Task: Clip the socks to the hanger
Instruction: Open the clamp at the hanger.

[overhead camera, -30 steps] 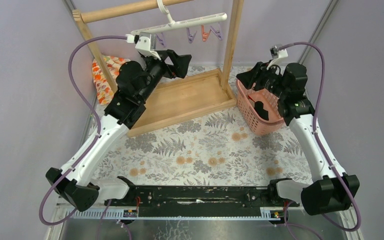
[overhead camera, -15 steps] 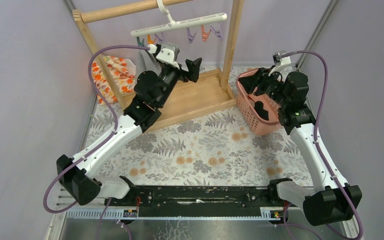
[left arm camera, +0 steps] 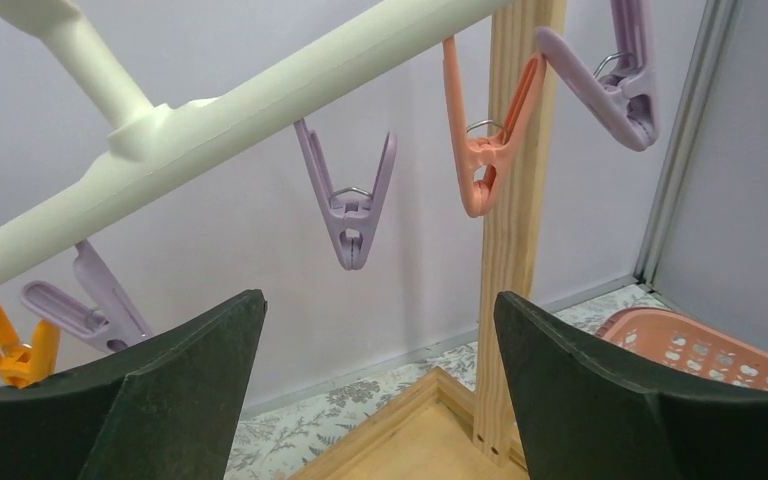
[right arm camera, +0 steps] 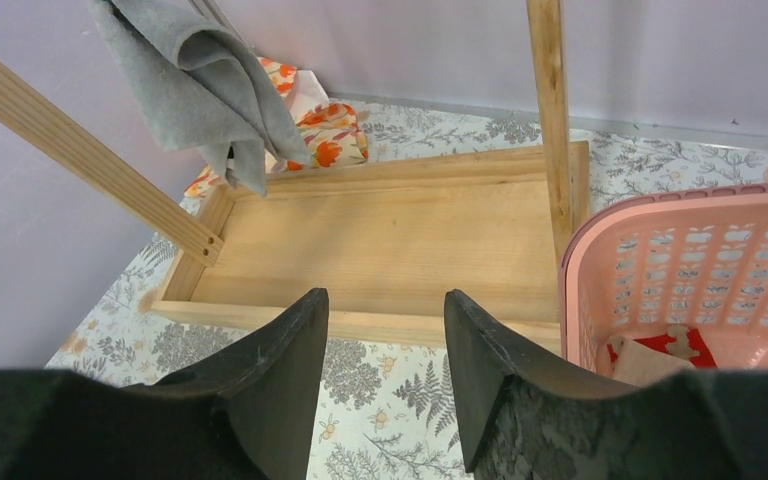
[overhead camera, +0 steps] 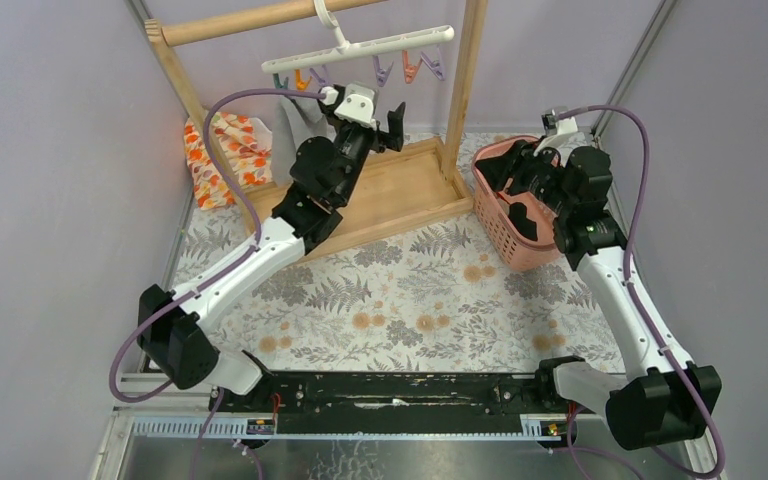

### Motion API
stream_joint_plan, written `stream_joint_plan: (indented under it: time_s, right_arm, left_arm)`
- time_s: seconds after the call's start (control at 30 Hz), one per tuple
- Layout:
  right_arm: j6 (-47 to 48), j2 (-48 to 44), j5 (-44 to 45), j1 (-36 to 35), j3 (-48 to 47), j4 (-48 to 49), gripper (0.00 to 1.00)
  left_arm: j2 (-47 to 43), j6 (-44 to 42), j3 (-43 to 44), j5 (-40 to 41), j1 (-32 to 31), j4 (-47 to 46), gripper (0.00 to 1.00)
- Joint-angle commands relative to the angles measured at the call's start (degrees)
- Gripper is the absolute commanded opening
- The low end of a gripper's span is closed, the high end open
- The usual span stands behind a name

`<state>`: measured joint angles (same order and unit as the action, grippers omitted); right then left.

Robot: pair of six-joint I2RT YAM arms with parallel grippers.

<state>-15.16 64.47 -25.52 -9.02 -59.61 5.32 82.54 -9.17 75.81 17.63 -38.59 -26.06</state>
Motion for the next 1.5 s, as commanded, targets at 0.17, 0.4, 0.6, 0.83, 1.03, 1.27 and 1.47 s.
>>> stream_joint_plan:
  time_s: [0.17, 0.4, 0.6, 0.83, 1.03, 1.27, 1.47]
  right_arm:
    - [0.63, 0.42, 0.33, -0.39, 0.97, 3.73, 0.53]
    - [0.64, 0.26, 1.10, -0.38, 1.59, 3.83, 0.53]
    - [0.45, -0.15, 0.86, -0.35, 1.61, 3.67, 0.54]
    - [0.35, -2.36, 1.87, -0.35, 2.37, 3.19, 0.55]
    - [0.26, -5.03, 3.42, -0.35, 2.93, 1.21, 0.56]
    - [-0.01, -10.33, 4.81, -0.42, 3.07, -2.29, 0.56]
    - [0.26, -14.87, 6.95, -0.28, 3.06, -4.96, 0.57]
  left_arm:
    - [4.07, -0.61, 7.94, -0.34, 0.36, 0.57, 0.88]
    - [-0.24, 8.38, 5.28, -0.64, 0.42, 9.11, 0.81]
    - [-4.25, 26.28, 5.71, -7.96, 0.24, 15.87, 0.80]
    - [-0.17, 39.11, 18.62, -8.32, -3.25, 27.21, 0.85]
    - [4.53, 43.62, 26.10, -2.01, -7.43, 31.42, 0.87]
    - [8.22, 48.53, 31.99, 5.36, -9.88, 35.02, 0.85]
    - [11.95, 46.08, 37.64, 9.49, -9.93, 36.63, 0.84]
